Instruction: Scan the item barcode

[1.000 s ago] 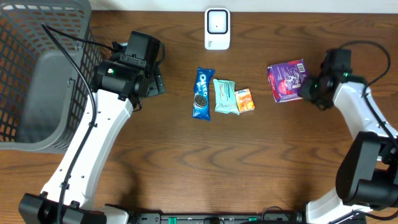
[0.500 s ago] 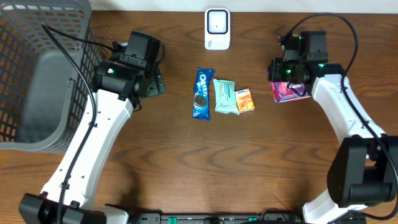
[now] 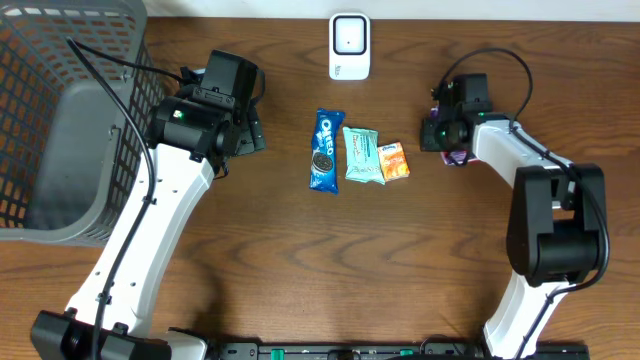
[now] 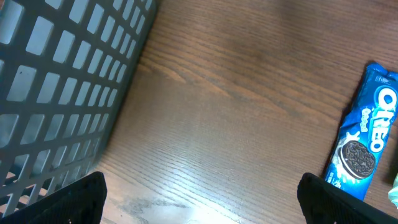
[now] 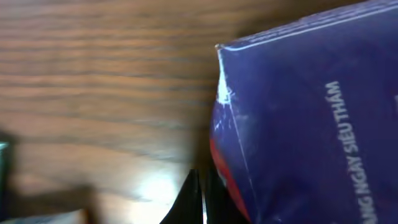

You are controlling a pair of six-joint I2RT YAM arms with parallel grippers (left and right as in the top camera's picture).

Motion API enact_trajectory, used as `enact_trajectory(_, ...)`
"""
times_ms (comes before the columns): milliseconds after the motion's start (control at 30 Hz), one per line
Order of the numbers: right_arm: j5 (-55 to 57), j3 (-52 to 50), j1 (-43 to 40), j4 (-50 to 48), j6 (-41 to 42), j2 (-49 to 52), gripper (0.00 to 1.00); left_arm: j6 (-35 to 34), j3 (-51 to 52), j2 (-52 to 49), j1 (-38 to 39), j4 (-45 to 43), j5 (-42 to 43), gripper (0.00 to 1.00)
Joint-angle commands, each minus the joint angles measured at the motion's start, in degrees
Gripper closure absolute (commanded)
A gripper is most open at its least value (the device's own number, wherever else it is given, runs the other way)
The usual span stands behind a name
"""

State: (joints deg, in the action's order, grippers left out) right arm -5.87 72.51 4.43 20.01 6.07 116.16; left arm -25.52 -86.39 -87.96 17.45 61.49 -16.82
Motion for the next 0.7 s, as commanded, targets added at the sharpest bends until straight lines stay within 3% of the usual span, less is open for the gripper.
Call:
enact_trajectory(0,10.08,0.26,-0.04,-1.73,0.13,-0.35,0.99,-0.50,-0.09,-0.11,-0.13,0.17,-0.39,0.02)
enact_trajectory(367,24.24,0.33,-0.04,-9.44,-0.42,-0.35,0.97,-0.50,-0.09,-0.11,-0.13,0.17,-0.37,0.02)
enact_trajectory(533,33.83,0.35,-0.04,-9.97,-0.37,-0.35,0.97,-0.50,-0.09,-0.11,-0.13,0.17,-0.37,0.02)
enact_trajectory(667,35.30,0.35,-0.02,-9.20,-0.39,-0.35,0.97,-0.50,-0.09,-0.11,-0.13,0.17,-0.37,0.02)
